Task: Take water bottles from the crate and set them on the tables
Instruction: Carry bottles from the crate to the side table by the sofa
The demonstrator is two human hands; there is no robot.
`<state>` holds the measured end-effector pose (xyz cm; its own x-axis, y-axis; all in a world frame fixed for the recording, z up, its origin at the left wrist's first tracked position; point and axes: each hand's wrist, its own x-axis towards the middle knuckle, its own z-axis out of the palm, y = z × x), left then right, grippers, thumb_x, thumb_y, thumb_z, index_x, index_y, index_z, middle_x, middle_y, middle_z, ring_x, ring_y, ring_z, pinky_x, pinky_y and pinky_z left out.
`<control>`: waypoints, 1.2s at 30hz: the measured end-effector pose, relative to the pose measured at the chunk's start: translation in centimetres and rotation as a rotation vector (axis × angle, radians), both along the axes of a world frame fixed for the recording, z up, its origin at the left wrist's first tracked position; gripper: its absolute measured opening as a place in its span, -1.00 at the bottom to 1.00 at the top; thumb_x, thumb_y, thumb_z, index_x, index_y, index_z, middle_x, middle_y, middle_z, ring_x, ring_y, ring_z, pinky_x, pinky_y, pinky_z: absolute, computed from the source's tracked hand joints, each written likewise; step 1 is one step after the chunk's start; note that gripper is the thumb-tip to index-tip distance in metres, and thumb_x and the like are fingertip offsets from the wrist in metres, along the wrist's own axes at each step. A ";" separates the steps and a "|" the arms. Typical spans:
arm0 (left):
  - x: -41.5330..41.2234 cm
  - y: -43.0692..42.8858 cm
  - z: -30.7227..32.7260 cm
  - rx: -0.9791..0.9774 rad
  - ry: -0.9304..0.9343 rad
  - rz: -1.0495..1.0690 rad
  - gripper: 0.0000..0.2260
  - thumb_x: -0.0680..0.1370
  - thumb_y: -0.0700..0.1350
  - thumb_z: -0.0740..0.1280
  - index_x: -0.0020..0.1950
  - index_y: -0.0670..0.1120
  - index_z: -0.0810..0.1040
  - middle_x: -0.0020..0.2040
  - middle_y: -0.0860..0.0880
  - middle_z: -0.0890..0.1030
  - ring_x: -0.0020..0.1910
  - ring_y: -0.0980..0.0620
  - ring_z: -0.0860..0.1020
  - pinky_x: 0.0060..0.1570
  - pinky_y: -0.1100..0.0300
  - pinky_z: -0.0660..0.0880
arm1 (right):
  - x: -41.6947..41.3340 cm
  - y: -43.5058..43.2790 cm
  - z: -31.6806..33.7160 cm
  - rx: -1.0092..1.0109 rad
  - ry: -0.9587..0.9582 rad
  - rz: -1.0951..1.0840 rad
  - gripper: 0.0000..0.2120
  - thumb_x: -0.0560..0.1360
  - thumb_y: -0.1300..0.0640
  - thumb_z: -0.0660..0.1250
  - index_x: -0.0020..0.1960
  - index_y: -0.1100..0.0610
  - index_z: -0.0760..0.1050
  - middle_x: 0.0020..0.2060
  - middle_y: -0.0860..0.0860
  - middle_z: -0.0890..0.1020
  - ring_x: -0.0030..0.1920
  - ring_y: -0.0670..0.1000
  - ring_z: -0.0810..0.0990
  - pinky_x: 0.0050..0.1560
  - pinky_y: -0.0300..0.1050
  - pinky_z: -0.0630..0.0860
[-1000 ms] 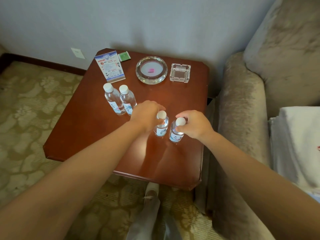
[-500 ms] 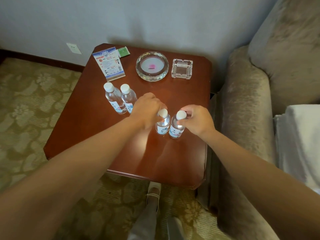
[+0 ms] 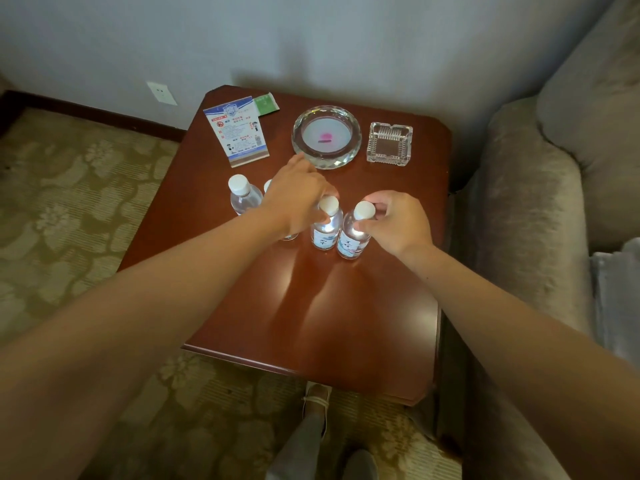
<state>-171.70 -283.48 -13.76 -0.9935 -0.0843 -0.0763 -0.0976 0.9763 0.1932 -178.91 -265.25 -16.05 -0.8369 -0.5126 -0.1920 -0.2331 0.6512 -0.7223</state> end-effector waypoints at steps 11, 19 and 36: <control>-1.5 -1.6 -0.4 -0.045 -0.034 0.002 -0.63 0.46 0.01 0.48 0.26 0.09 0.61 0.15 -0.06 0.63 0.28 -0.10 0.41 0.52 -0.02 0.02 | -1.2 -1.7 -0.9 -0.071 -0.019 -0.005 -0.79 0.29 0.22 0.52 -0.08 0.07 0.65 -0.14 -0.01 0.71 -0.07 0.07 0.67 0.00 0.12 0.60; -0.8 -2.5 -0.1 -0.018 -0.026 0.012 -0.65 0.46 -0.03 0.48 0.24 0.06 0.63 0.04 -0.02 0.66 0.19 -0.09 0.41 0.44 -0.01 0.11 | -1.1 -2.8 -1.1 -0.083 -0.020 0.014 -0.78 0.29 0.23 0.51 -0.07 0.08 0.65 -0.15 0.00 0.71 -0.07 0.07 0.67 -0.01 0.12 0.60; -0.2 -2.9 0.4 0.023 -0.059 0.064 -0.61 0.46 -0.05 0.48 0.29 0.06 0.60 0.12 0.00 0.66 0.19 -0.08 0.40 0.21 0.04 0.27 | -0.9 -3.7 -0.8 -0.060 -0.032 0.044 -0.76 0.31 0.24 0.51 -0.07 0.03 0.64 -0.15 -0.05 0.71 -0.07 0.03 0.67 0.00 0.06 0.61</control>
<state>-171.94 -286.41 -13.39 -0.9799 -0.1448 -0.1371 -0.1714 0.9630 0.2079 -179.85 -268.95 -16.81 -0.8075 -0.5597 -0.1863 -0.2365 0.5965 -0.7670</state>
